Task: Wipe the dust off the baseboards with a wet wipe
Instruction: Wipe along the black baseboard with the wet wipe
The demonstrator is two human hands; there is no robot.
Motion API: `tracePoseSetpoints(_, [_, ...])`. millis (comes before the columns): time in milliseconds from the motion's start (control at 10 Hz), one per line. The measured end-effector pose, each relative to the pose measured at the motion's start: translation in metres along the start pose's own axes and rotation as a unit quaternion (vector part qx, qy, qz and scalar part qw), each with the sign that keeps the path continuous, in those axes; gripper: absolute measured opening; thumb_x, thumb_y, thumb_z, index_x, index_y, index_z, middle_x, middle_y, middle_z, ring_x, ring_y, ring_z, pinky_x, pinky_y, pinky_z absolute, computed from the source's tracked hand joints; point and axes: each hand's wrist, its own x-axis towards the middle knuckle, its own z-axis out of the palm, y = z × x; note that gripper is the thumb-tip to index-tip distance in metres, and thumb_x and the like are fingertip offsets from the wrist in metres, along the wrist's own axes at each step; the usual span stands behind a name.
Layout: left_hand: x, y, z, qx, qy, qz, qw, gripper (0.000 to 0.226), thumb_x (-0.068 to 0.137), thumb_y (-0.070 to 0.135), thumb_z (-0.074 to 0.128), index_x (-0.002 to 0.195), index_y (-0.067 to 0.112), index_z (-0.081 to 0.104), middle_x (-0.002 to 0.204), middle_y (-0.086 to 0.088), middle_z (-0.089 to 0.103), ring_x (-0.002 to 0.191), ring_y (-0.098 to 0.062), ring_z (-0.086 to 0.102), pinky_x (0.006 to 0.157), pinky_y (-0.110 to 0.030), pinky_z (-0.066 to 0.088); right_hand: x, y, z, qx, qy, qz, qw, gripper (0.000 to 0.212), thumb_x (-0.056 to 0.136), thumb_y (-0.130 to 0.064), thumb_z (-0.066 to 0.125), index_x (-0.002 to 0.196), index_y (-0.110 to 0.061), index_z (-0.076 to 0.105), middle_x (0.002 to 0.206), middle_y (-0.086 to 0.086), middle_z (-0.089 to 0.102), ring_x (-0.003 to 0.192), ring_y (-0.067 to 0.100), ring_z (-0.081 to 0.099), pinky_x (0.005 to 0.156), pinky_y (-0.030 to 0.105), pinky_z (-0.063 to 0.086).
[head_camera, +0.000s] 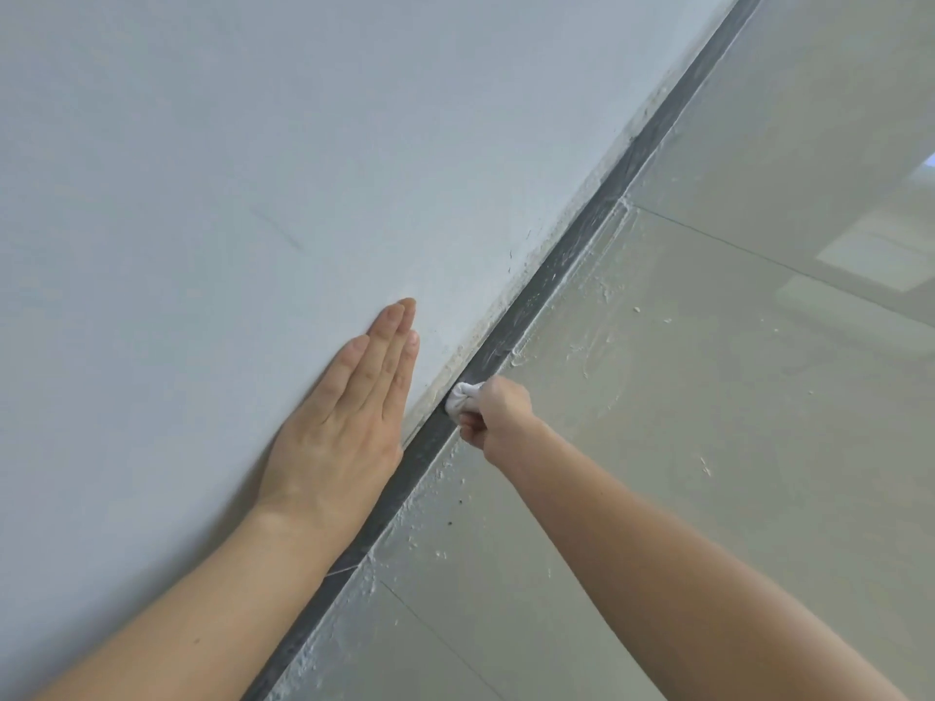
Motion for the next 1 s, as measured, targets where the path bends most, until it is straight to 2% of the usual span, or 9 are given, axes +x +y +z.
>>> tracePoseSetpoints(100, [0.002,0.0,0.003,-0.008,0.009,0.002,1.0,0.073,0.093,0.035,0.027,0.148,-0.006,0.003,0.154,-0.028,-0.006,0.145,-0.036,-0.003,0.117,-0.043,-0.006,-0.002,-0.006,-0.013,-0.052,0.048,-0.049,0.996,0.033,0.087,0.008,0.035,0.059,-0.01,0.033,0.042,0.002,0.03,0.044,0.017,0.015,0.043,0.017,0.016])
tracePoseSetpoints(200, [0.004,0.0,0.006,-0.021,0.02,0.01,1.0,0.072,0.092,0.031,0.03,0.148,-0.006,0.004,0.154,-0.03,-0.006,0.144,-0.037,-0.003,0.117,-0.044,-0.007,-0.026,-0.024,-0.022,-0.067,0.099,-0.054,0.991,0.029,0.084,0.005,0.043,0.061,-0.012,0.04,0.057,0.007,0.038,0.048,0.015,0.03,0.05,0.022,0.027])
tracePoseSetpoints(300, [0.004,-0.001,0.009,-0.031,0.035,0.027,0.999,0.065,0.093,0.022,0.024,0.147,-0.008,0.004,0.153,-0.032,-0.002,0.144,-0.038,0.002,0.117,-0.046,-0.005,-0.063,-0.034,-0.032,-0.147,0.086,-0.084,0.982,0.024,0.089,-0.002,0.045,0.067,-0.011,0.048,0.063,0.006,0.049,0.052,0.014,0.042,0.052,0.021,0.037])
tracePoseSetpoints(400, [0.006,-0.001,0.007,-0.074,0.042,0.026,0.996,0.059,0.093,0.013,0.013,0.146,-0.009,0.005,0.153,-0.032,-0.001,0.144,-0.039,-0.001,0.117,-0.045,-0.009,-0.09,-0.051,-0.033,-0.232,0.074,-0.099,0.965,0.022,0.083,-0.001,0.049,0.063,-0.011,0.054,0.065,0.006,0.053,0.057,0.016,0.044,0.059,0.022,0.04])
tracePoseSetpoints(500, [0.013,-0.002,0.001,-0.121,0.059,0.016,0.991,0.058,0.092,0.015,0.016,0.145,-0.007,0.008,0.154,-0.029,0.008,0.145,-0.035,0.007,0.117,-0.044,-0.007,-0.097,-0.071,-0.021,-0.28,0.101,-0.098,0.95,0.01,0.088,-0.009,0.047,0.082,-0.012,0.054,0.074,0.012,0.054,0.065,0.021,0.049,0.065,0.027,0.044])
tracePoseSetpoints(600, [0.024,-0.01,-0.008,-0.128,0.057,0.023,0.99,0.062,0.09,0.02,0.019,0.145,-0.007,0.006,0.153,-0.028,0.011,0.145,-0.033,0.01,0.115,-0.045,-0.005,-0.093,-0.088,-0.015,-0.251,0.152,-0.137,0.946,0.026,0.095,-0.01,0.036,0.07,-0.009,0.043,0.068,0.01,0.049,0.057,0.02,0.049,0.057,0.029,0.045])
tracePoseSetpoints(800, [0.024,-0.005,0.004,-0.122,0.068,0.036,0.99,0.059,0.089,0.014,0.015,0.145,-0.006,0.016,0.152,-0.031,0.016,0.144,-0.034,0.013,0.117,-0.047,-0.002,-0.085,-0.075,-0.013,-0.242,0.13,-0.116,0.955,0.028,0.095,-0.01,0.037,0.067,-0.01,0.041,0.068,0.009,0.049,0.056,0.019,0.05,0.055,0.029,0.045])
tracePoseSetpoints(900, [0.027,-0.004,0.002,-0.136,0.059,0.03,0.989,0.058,0.091,0.006,0.0,0.145,-0.006,0.019,0.152,-0.029,0.018,0.144,-0.032,0.015,0.117,-0.045,0.001,-0.073,-0.058,-0.018,-0.244,0.107,-0.09,0.96,0.028,0.094,-0.011,0.04,0.066,-0.01,0.043,0.067,0.009,0.052,0.056,0.02,0.051,0.056,0.028,0.046])
tracePoseSetpoints(1000, [0.037,0.0,-0.001,-0.124,0.046,0.02,0.991,0.058,0.091,0.011,0.004,0.146,-0.006,0.01,0.154,-0.028,0.01,0.145,-0.031,0.007,0.117,-0.046,-0.006,-0.055,-0.046,-0.025,-0.286,0.055,-0.053,0.955,0.021,0.084,-0.012,0.054,0.064,-0.013,0.051,0.07,0.009,0.056,0.064,0.023,0.05,0.056,0.024,0.043])
